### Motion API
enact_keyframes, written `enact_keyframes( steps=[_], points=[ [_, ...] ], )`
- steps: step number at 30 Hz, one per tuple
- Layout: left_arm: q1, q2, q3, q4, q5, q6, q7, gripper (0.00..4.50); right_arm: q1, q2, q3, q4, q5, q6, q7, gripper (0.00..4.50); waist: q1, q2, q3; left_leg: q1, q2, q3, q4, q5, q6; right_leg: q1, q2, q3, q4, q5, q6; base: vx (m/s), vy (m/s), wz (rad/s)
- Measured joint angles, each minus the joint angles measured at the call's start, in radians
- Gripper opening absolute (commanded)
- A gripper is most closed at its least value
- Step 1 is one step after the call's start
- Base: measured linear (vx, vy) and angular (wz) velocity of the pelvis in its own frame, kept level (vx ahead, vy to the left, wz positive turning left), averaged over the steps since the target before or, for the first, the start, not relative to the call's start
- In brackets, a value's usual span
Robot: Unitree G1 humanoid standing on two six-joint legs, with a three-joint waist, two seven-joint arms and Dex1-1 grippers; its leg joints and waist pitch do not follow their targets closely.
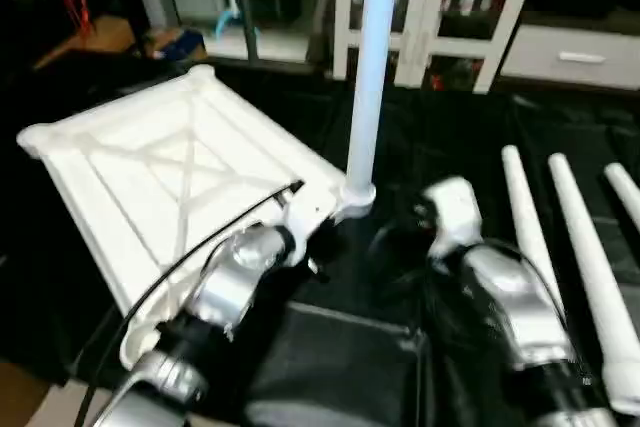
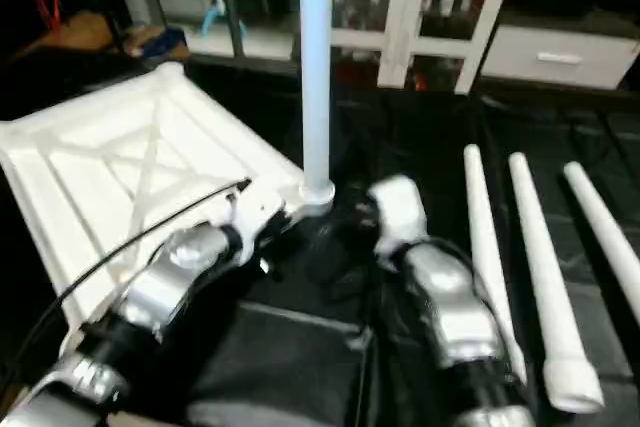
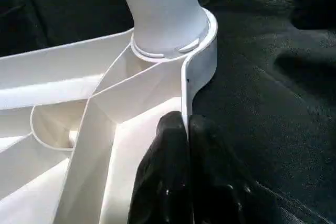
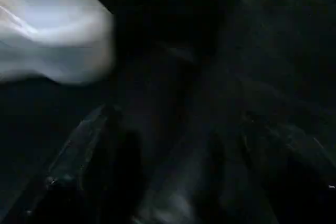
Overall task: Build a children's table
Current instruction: Rotate leg to tighten
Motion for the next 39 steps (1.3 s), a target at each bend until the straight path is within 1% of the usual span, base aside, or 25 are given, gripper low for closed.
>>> enact_keyframes(
  steps=[2,4,5,6,8,9,10,13,15,16,17,20,21,24,25,26,27,29,30,31,32,34,35,37,39],
  points=[
    [-0.010,-0.050,0.042,0.038,-0.016,-0.035,0.023,0.00,0.000,0.009,-0.001,-0.009,-0.001,0.041,-0.029,3.92,0.001,0.004,0.003,-0.004,0.000,-0.001,0.000,0.000,0.000,-0.001,0.000,-0.001,0.000,0.000,0.000,0.000,0.000,0.00],
    [-0.016,-0.088,0.056,0.045,-0.048,-0.047,0.033,0.00,0.003,0.024,0.012,-0.030,0.001,0.064,-0.027,3.92,0.003,0.005,0.005,-0.013,0.001,-0.001,0.001,0.001,0.001,-0.008,0.000,-0.001,0.000,0.001,-0.001,0.000,0.000,0.00],
    [-0.017,-0.106,0.068,0.045,-0.073,-0.056,0.032,0.44,0.005,0.034,0.022,-0.048,0.001,0.070,-0.022,3.99,0.004,0.004,0.005,-0.016,0.001,-0.001,0.002,0.002,0.003,-0.011,0.000,-0.001,0.001,0.006,-0.006,0.000,0.000,0.00],
    [-0.034,-0.122,0.075,0.042,-0.103,-0.077,0.029,0.54,0.006,0.046,0.034,-0.064,0.001,0.076,-0.018,3.99,0.007,0.004,0.005,-0.020,0.003,-0.001,0.006,0.004,0.006,-0.013,0.000,-0.003,0.002,0.006,-0.006,0.000,0.000,0.00],
    [-0.078,-0.138,0.082,0.010,-0.127,-0.096,0.031,0.49,0.006,0.060,0.055,-0.083,0.002,0.082,-0.015,3.99,0.013,0.004,0.005,-0.020,0.003,0.000,0.008,0.006,0.012,-0.013,0.000,-0.002,0.001,0.006,-0.006,0.000,0.000,0.00],
    [-0.091,-0.138,0.091,-0.003,-0.129,-0.104,0.033,0.49,0.005,0.064,0.061,-0.087,0.003,0.082,-0.011,3.99,0.017,0.004,0.005,-0.020,0.003,0.000,0.008,0.006,0.013,-0.012,0.000,-0.002,0.000,0.006,-0.006,0.000,0.000,0.00],
    [-0.101,-0.138,0.103,-0.008,-0.130,-0.108,0.036,0.99,0.005,0.068,0.062,-0.086,0.002,0.082,-0.010,3.99,0.017,0.004,0.005,-0.020,0.003,0.001,0.008,0.005,0.013,-0.012,0.000,-0.001,0.000,0.005,-0.006,0.000,0.000,0.00],
    [-0.090,-0.119,0.128,-0.018,-0.135,-0.110,0.046,0.90,0.004,0.070,0.062,-0.086,0.001,0.082,-0.011,3.99,0.018,0.001,0.006,-0.019,0.003,0.001,0.008,0.005,0.013,-0.013,0.000,-0.001,0.000,0.005,-0.006,0.000,0.000,0.00],
    [-0.068,-0.099,0.151,-0.035,-0.134,-0.109,0.057,0.97,0.004,0.073,0.062,-0.086,0.001,0.082,-0.011,3.99,0.018,0.000,0.007,-0.019,0.003,0.001,0.008,0.005,0.013,-0.012,0.000,-0.001,0.001,0.005,-0.006,0.000,0.000,0.00],
    [-0.062,-0.087,0.160,-0.045,-0.135,-0.107,0.057,1.18,0.004,0.075,0.062,-0.086,0.001,0.082,-0.010,3.99,0.019,0.000,0.007,-0.019,0.003,0.001,0.008,0.005,0.013,-0.012,0.000,-0.001,0.001,0.005,-0.006,0.000,0.000,0.00],
    [-0.046,-0.057,0.162,-0.085,-0.137,-0.090,0.046,1.39,0.004,0.078,0.066,-0.090,0.001,0.082,-0.007,3.99,0.019,0.000,0.007,-0.019,0.003,0.001,0.008,0.005,0.012,-0.012,0.000,-0.001,0.001,0.005,-0.006,0.000,0.000,0.00],
    [0.029,0.068,0.170,-0.252,-0.163,-0.014,-0.046,1.32,0.008,0.076,0.074,-0.116,0.003,0.081,0.004,3.99,0.016,0.000,0.007,-0.016,0.004,0.001,0.008,0.003,0.007,-0.012,0.000,-0.001,0.003,0.005,-0.006,0.000,0.000,0.00],
    [0.090,0.152,0.177,-0.355,-0.187,0.032,-0.117,1.32,0.012,0.075,0.075,-0.131,0.004,0.080,0.006,3.99,0.013,0.000,0.007,-0.015,0.004,0.001,0.007,0.003,0.006,-0.012,0.001,-0.001,0.003,0.005,-0.006,0.000,0.000,0.00],
    [0.207,0.291,0.211,-0.500,-0.234,0.136,-0.247,1.32,0.013,0.066,0.065,-0.133,0.004,0.080,0.008,3.99,0.021,-0.001,0.007,-0.014,0.004,0.002,0.007,0.003,0.006,-0.012,0.001,-0.001,0.005,0.004,-0.004,0.000,0.000,0.00],
    [0.266,0.349,0.221,-0.568,-0.261,0.170,-0.289,1.32,0.011,0.075,0.068,-0.136,0.004,0.079,0.010,3.99,0.021,-0.002,0.007,-0.014,0.004,0.002,0.007,0.003,0.005,-0.012,0.001,-0.001,0.005,0.004,-0.003,0.000,0.000,0.00],
    [0.345,0.431,0.241,-0.648,-0.298,0.213,-0.344,1.32,0.014,0.080,0.071,-0.144,0.005,0.078,0.016,3.99,0.018,-0.002,0.008,-0.013,0.004,0.002,0.007,0.003,0.005,-0.012,0.001,-0.001,0.006,0.003,-0.003,0.000,0.000,0.00],
    [0.375,0.466,0.259,-0.679,-0.317,0.239,-0.371,1.32,0.019,0.075,0.067,-0.144,0.005,0.078,0.017,3.99,0.020,-0.003,0.008,-0.013,0.004,0.002,0.007,0.003,0.005,-0.012,0.001,0.000,0.006,0.003,-0.003,0.000,0.000,0.00],
    [0.445,0.537,0.327,-0.753,-0.347,0.290,-0.413,1.32,0.020,0.077,0.067,-0.144,0.005,0.078,0.021,3.99,0.025,-0.004,0.008,-0.012,0.004,0.002,0.007,0.003,0.004,-0.010,0.001,0.000,0.007,0.003,-0.003,0.000,0.000,0.00],
    [0.449,0.545,0.347,-0.763,-0.352,0.301,-0.419,1.32,0.019,0.078,0.068,-0.144,0.005,0.078,0.022,3.99,0.028,-0.004,0.009,-0.011,0.003,0.002,0.007,0.003,0.004,-0.009,0.001,0.002,0.007,0.002,-0.001,0.000,0.000,0.00],
    [0.475,0.561,0.379,-0.798,-0.362,0.321,-0.424,1.32,0.018,0.085,0.075,-0.146,0.006,0.078,0.025,3.99,0.025,-0.006,0.008,-0.011,0.003,0.003,0.006,0.003,0.004,-0.009,0.002,0.006,0.007,0.000,0.003,0.000,0.000,0.00],
    [0.522,0.591,0.425,-0.843,-0.370,0.344,-0.439,1.32,0.022,0.088,0.086,-0.153,0.006,0.078,0.027,3.99,0.021,-0.009,0.008,-0.009,0.002,0.004,0.005,0.003,0.004,-0.009,0.003,0.009,0.008,-0.001,0.004,0.000,0.000,0.00],
    [0.568,0.622,0.493,-0.870,-0.374,0.377,-0.451,1.32,0.029,0.086,0.089,-0.155,0.006,0.078,0.027,3.99,0.018,-0.014,0.008,-0.008,0.001,0.003,0.005,0.003,0.003,-0.009,0.003,0.011,0.009,-0.001,0.004,0.000,0.000,0.00],
    [0.603,0.642,0.541,-0.877,-0.377,0.398,-0.456,1.32,0.030,0.089,0.091,-0.154,0.006,0.078,0.028,3.99,0.017,-0.017,0.007,-0.008,0.001,0.003,0.005,0.003,0.003,-0.010,0.004,0.014,0.009,-0.001,0.005,0.000,0.000,0.00],
    [0.641,0.678,0.583,-0.874,-0.378,0.418,-0.455,1.32,0.032,0.088,0.091,-0.154,0.005,0.078,0.030,3.99,0.017,-0.019,0.006,-0.007,0.000,0.003,0.005,0.003,0.003,-0.010,0.005,0.015,0.009,-0.001,0.005,0.000,0.000,0.00],
    [0.642,0.684,0.600,-0.847,-0.360,0.412,-0.425,1.32,0.032,0.091,0.092,-0.154,0.005,0.078,0.034,3.99,0.019,-0.021,0.005,-0.007,-0.002,0.003,0.005,0.003,0.003,-0.011,0.005,0.019,0.008,-0.002,0.005,0.000,0.000,0.00]
  ],
)
